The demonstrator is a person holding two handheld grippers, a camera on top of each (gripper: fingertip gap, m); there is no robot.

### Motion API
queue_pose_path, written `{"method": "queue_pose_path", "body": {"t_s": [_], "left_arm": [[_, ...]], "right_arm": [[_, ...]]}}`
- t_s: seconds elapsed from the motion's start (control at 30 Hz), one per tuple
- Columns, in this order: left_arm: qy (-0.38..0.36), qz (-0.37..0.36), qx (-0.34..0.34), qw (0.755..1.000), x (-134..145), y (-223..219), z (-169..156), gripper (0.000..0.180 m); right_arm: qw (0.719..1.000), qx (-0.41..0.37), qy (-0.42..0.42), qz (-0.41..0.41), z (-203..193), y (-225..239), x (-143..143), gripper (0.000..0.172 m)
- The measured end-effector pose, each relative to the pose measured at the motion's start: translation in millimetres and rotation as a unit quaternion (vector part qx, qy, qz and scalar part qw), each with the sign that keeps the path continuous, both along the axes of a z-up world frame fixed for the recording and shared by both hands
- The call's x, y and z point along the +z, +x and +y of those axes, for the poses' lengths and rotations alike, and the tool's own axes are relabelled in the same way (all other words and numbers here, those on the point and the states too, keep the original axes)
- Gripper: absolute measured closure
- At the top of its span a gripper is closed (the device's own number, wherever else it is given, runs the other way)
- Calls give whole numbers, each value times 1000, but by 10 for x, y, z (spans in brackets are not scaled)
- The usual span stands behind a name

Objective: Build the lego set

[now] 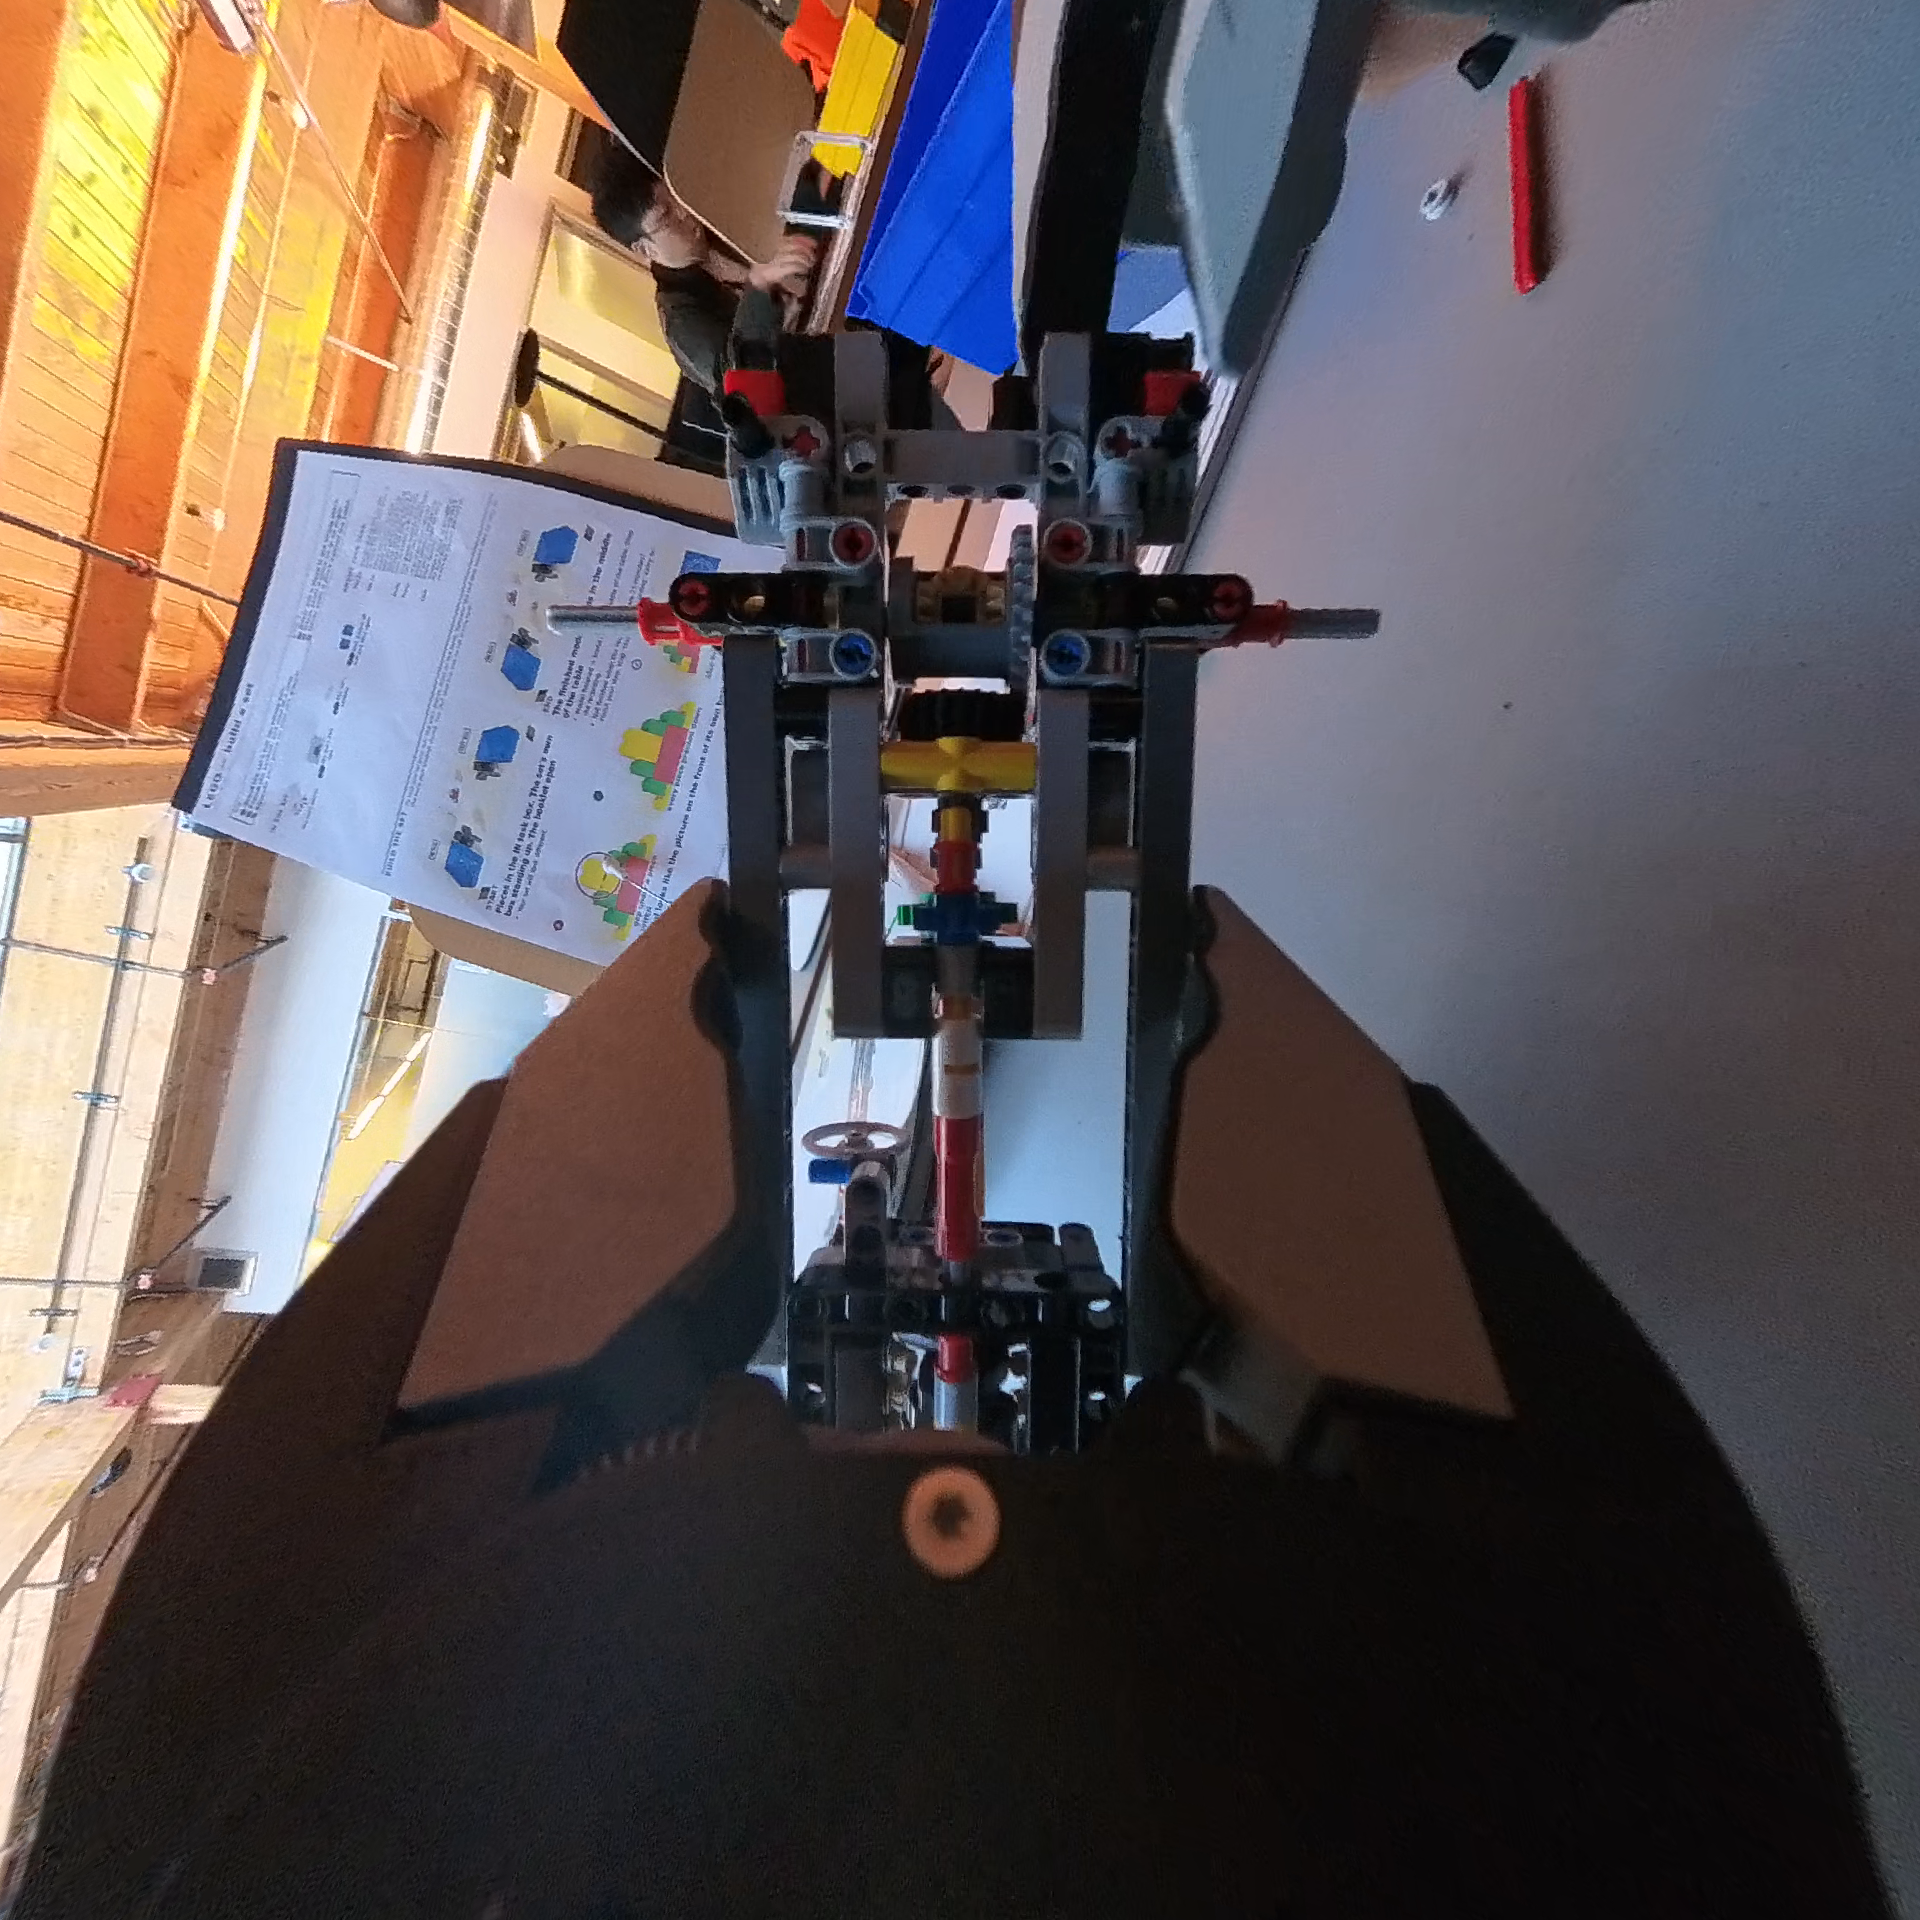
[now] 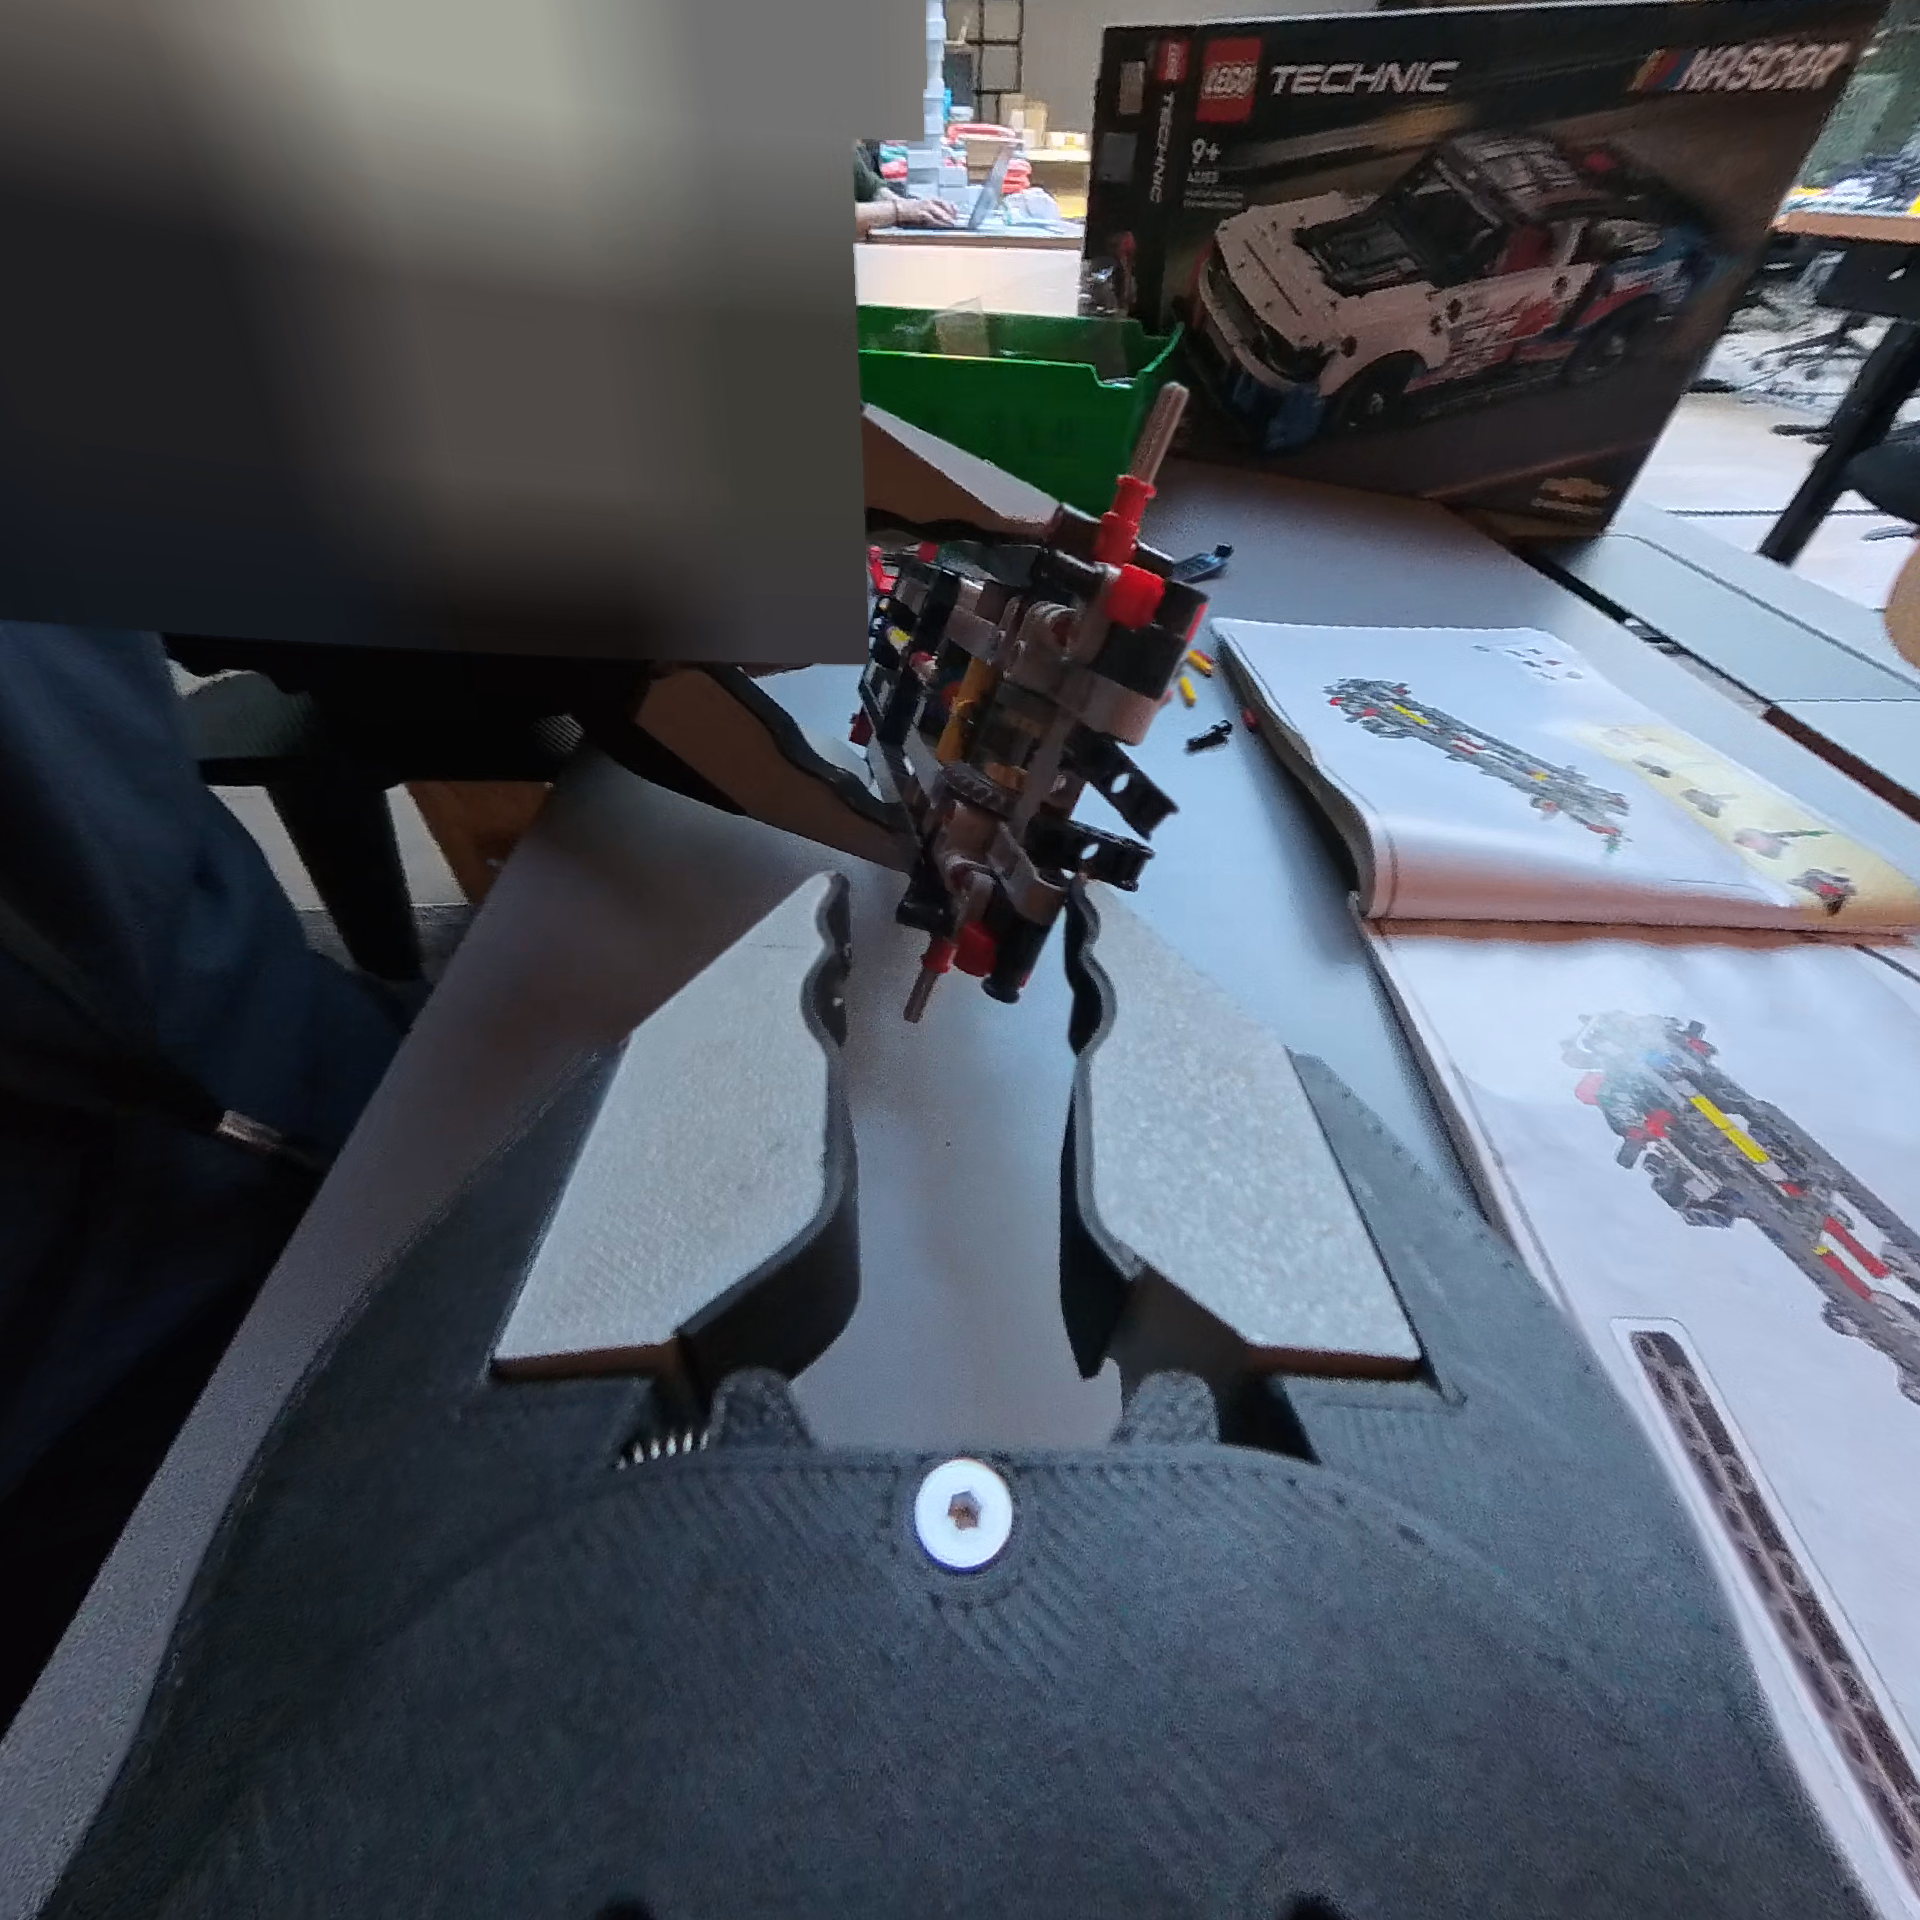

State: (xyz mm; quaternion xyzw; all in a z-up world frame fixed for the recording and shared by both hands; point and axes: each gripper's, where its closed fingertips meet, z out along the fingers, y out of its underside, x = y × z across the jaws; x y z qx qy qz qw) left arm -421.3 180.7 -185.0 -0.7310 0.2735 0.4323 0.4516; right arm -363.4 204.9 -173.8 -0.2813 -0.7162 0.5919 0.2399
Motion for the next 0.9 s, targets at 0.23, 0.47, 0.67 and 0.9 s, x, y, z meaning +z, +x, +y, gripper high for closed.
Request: {"method": "queue_pose_path", "body": {"t_s": [0.23,0.47,0.67,0.9], "left_arm": [[6,-3,-6,1000,10,58,18,97],[16,3,-7,1000,21,62,27,98],[19,12,12,1000,8,-31,14,98],[22,22,23,999,16,-85,8,99]], "right_arm": [[1000,-2,-1,1,29,-10,-24,142],[999,19,-26,29,2,28,-13,145],[996,8,37,80,-57,13,-39,147],[992,-9,73,100,-67,10,-20,157]]}}
